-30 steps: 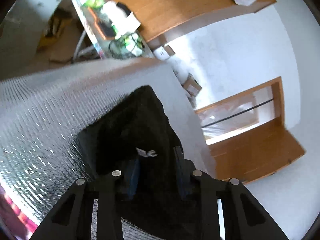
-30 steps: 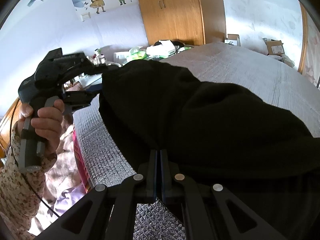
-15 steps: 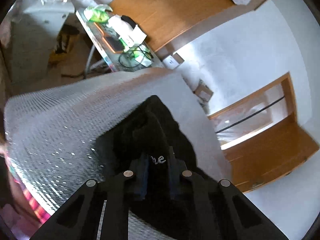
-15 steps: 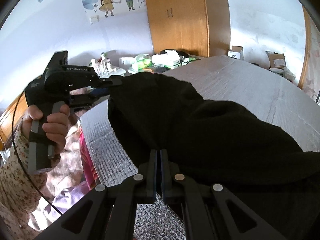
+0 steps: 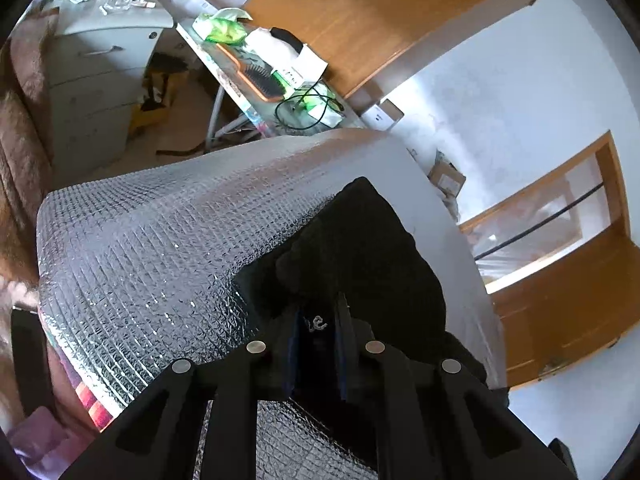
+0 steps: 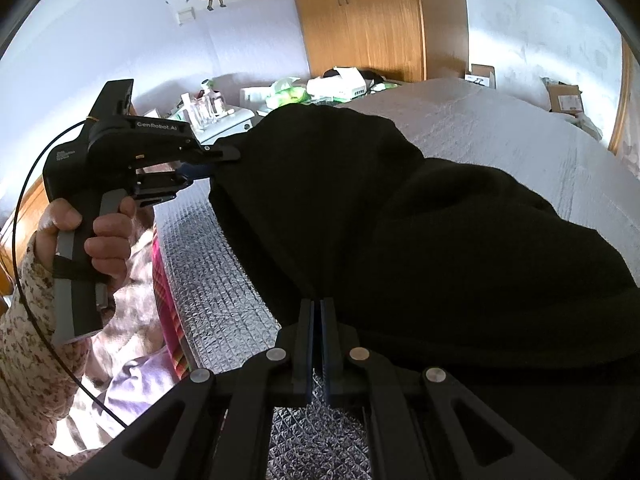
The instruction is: Fold clothes
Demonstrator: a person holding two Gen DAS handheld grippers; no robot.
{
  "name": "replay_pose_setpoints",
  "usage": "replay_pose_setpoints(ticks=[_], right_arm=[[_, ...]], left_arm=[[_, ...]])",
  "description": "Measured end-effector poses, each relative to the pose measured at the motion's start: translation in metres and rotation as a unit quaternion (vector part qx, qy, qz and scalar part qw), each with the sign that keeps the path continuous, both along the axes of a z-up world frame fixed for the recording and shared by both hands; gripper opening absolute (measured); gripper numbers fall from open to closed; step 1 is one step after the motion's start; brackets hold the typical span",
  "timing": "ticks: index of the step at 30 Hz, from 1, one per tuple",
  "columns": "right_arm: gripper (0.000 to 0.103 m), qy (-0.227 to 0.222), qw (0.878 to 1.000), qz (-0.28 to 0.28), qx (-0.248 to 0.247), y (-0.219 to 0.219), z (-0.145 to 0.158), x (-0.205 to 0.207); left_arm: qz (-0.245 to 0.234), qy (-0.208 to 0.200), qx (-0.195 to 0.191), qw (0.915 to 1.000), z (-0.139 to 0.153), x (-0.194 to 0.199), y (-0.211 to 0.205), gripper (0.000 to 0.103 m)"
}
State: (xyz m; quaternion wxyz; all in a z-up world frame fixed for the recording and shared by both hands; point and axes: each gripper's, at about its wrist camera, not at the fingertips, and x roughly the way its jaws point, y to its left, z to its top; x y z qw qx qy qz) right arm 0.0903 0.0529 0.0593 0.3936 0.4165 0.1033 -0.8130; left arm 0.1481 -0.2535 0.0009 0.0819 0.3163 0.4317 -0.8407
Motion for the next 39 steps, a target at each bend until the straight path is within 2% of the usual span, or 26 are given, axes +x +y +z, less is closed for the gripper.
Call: replay_pose_setpoints(ticks=[3,5,9,13,17,21,24,26,32,35,39], right_arm=[[0.005,-0.009,1.0,-0.003,-0.006,0.003,0.0,-0.001],[0.005,-0.014,1.0,-0.007,-0.017,0.007,0.003,-0.002],[0.006,-0.008,0.999,-0.013,-0.045,0.02,0.016,0.001],[0.006,0.004,0.997,-0.033,-0.072,0.044,0.03,0.002],[0.006,0.023,0.993,-0.082,-0.086,0.082,0.044,-0.004],[0.007,0.036,0.978,-0.189,-0.082,0.138,0.052,-0.025],[0.008,0.029,0.962,-0.258,-0.085,0.176,0.053,-0.043],[0.016,0.029,0.954,-0.288,-0.074,0.19,0.051,-0.055],[0.028,-0.01,0.946,-0.313,-0.079,0.203,0.042,-0.085],[0.028,-0.027,0.942,-0.325,-0.077,0.205,0.037,-0.091],[0.028,-0.054,0.913,-0.385,-0.12,0.238,0.026,-0.091]], left_arm=[[0.014,0.004,-0.022,0.9996,0.011,0.006,0.003,0.02],[0.027,0.019,-0.053,0.9981,0.023,0.015,0.008,0.02],[0.02,0.057,-0.093,0.9938,0.045,0.028,0.022,0.02],[-0.044,0.077,-0.107,0.9903,0.057,0.016,0.047,0.02],[-0.119,0.071,-0.105,0.9847,0.05,-0.005,0.078,0.02],[-0.186,0.054,-0.111,0.9748,0.036,-0.02,0.106,0.02],[-0.212,0.049,-0.115,0.9693,0.029,-0.022,0.118,0.02],[-0.221,0.049,-0.11,0.9677,0.025,-0.021,0.122,0.02],[-0.246,0.051,-0.124,0.96,0.019,-0.016,0.134,0.02],[-0.254,0.048,-0.124,0.9581,0.015,-0.016,0.137,0.02],[-0.26,0.042,-0.122,0.957,0.011,-0.019,0.138,0.02]])
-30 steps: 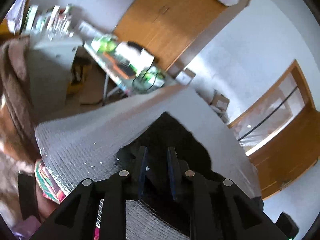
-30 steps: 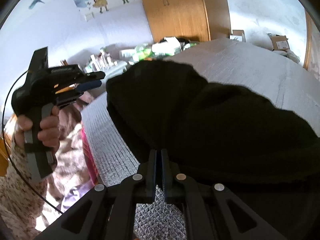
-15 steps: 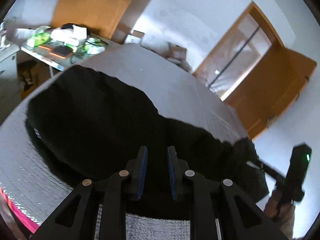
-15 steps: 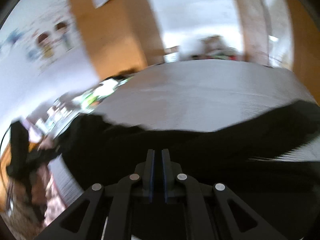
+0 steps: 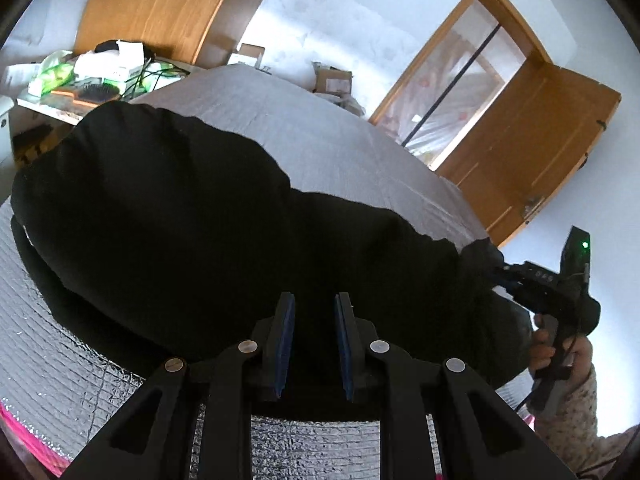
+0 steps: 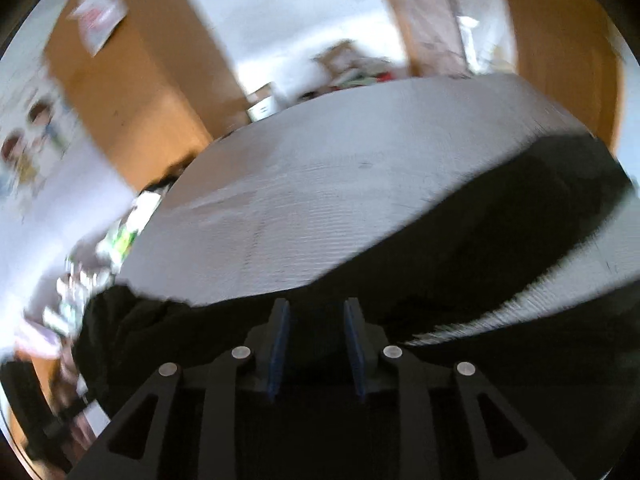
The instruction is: Fold clothes
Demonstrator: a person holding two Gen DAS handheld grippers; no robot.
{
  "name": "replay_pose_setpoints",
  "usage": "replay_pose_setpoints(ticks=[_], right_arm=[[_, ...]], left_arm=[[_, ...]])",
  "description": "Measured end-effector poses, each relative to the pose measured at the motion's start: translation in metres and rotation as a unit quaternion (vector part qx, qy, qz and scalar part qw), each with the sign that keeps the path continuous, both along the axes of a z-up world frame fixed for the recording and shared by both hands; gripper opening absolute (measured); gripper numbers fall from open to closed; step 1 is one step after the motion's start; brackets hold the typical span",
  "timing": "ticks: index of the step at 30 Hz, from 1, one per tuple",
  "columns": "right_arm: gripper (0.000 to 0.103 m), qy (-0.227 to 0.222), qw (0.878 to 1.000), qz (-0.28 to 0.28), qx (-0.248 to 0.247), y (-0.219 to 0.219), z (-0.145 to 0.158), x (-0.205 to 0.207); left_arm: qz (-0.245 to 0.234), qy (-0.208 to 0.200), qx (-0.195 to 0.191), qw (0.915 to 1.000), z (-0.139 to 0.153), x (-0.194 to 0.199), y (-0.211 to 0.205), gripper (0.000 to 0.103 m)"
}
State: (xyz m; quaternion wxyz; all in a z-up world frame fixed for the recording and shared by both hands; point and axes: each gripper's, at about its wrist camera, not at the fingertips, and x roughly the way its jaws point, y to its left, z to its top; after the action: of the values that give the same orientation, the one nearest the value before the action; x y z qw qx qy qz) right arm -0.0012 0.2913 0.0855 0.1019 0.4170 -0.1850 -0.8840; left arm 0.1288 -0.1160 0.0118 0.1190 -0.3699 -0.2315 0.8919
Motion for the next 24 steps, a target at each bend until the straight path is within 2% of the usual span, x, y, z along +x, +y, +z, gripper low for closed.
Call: replay_pose_setpoints(ticks=[2,5,9,12,17,24], right_arm=[[0.028,-0.003,0.999,-0.026,-0.041,0.018,-0.006,0.006],[0.03,-0.013,0.997,-0.039,-0.064,0.028,-0.012,0.011],[0.03,-0.007,0.995,-0.002,-0.1,0.021,-0.013,0.013],[0.03,-0.008,0.996,0.002,-0.088,0.017,-0.013,0.008],[0.03,-0.023,0.995,-0.037,-0.085,0.026,-0.018,0.003],[0.03,-0.042,0.994,-0.035,-0.091,0.025,-0.03,-0.01]], left_arm=[[-0.001,-0.005,0.002,1.0,-0.003,-0.002,0.0,0.02],[-0.003,-0.012,0.004,0.9999,-0.008,-0.004,0.001,0.02],[-0.01,-0.004,0.008,0.9999,-0.005,-0.001,0.002,0.02],[-0.015,-0.001,0.001,0.9999,-0.004,0.001,0.005,0.02],[-0.011,-0.011,0.003,0.9999,-0.008,-0.001,0.005,0.02],[-0.023,-0.008,-0.019,0.9995,-0.002,0.004,0.015,0.02]])
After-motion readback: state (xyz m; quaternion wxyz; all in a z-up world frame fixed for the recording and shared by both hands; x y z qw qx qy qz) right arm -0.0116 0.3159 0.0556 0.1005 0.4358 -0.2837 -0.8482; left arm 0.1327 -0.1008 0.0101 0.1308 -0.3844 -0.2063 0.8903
